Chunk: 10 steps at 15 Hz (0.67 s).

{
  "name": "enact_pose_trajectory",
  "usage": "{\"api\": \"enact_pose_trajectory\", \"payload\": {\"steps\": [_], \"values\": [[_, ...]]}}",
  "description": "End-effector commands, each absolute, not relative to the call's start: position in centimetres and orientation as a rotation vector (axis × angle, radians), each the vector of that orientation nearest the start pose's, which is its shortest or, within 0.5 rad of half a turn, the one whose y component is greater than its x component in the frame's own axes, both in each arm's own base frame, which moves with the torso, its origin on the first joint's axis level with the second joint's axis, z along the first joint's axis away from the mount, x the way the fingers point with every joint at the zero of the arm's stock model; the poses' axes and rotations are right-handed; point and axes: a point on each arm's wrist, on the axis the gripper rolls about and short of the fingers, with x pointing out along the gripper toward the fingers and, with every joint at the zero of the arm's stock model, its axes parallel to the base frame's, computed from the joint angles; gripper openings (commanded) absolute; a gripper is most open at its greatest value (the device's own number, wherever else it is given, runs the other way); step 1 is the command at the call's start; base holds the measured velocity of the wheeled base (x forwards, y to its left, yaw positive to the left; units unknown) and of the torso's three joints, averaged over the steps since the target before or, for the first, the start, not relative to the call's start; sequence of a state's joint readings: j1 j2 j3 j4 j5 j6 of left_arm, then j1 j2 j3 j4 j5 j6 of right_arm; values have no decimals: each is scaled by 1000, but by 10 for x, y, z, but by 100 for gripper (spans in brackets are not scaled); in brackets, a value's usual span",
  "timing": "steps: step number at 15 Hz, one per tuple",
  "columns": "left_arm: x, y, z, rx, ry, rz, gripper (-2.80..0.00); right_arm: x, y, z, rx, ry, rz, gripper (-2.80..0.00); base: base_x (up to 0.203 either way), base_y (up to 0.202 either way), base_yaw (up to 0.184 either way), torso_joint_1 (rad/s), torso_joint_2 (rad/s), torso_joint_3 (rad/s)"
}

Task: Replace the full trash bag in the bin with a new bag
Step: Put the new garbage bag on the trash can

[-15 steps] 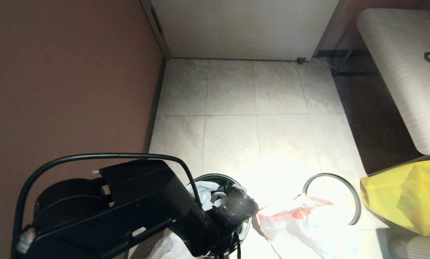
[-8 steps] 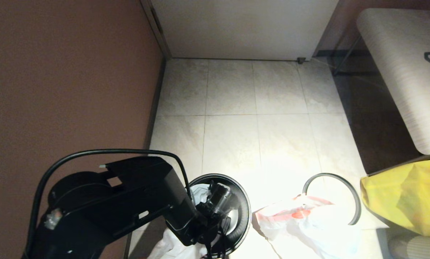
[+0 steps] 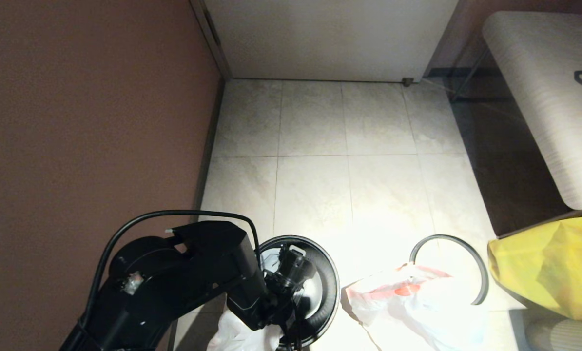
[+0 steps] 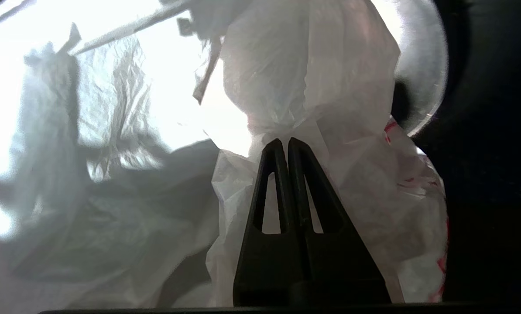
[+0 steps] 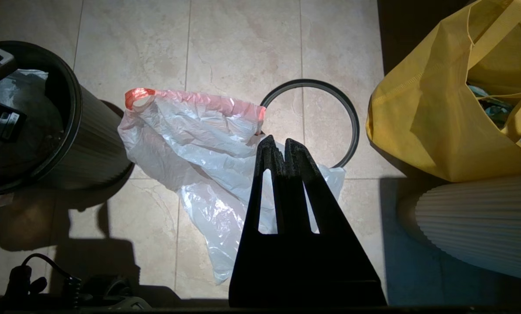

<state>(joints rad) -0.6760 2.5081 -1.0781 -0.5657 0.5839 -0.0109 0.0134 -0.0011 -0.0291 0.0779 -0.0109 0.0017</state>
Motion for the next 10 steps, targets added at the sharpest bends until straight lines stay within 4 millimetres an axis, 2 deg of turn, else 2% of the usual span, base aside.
{"api": "enact_pose_trajectory", "payload": {"steps": [1,3,4,7,9,10], "values": [[325,-247,-62,499,692,-84,-280,-25,-1,76,1,49,3,-280,0,0,0,0,0,0],[324,-251,-52,487,670,-91,-280,-25,-1,76,1,49,3,-280,0,0,0,0,0,0],[320,-255,-41,476,647,-99,-280,-25,-1,76,1,49,3,-280,0,0,0,0,0,0],[305,-261,-1,446,572,-98,-280,-25,-1,76,1,49,3,-280,0,0,0,0,0,0],[291,-256,29,419,533,-103,-280,-25,-1,76,1,49,3,-280,0,0,0,0,0,0],[283,-251,39,415,527,-106,-280,-25,-1,76,1,49,3,-280,0,0,0,0,0,0]]}}
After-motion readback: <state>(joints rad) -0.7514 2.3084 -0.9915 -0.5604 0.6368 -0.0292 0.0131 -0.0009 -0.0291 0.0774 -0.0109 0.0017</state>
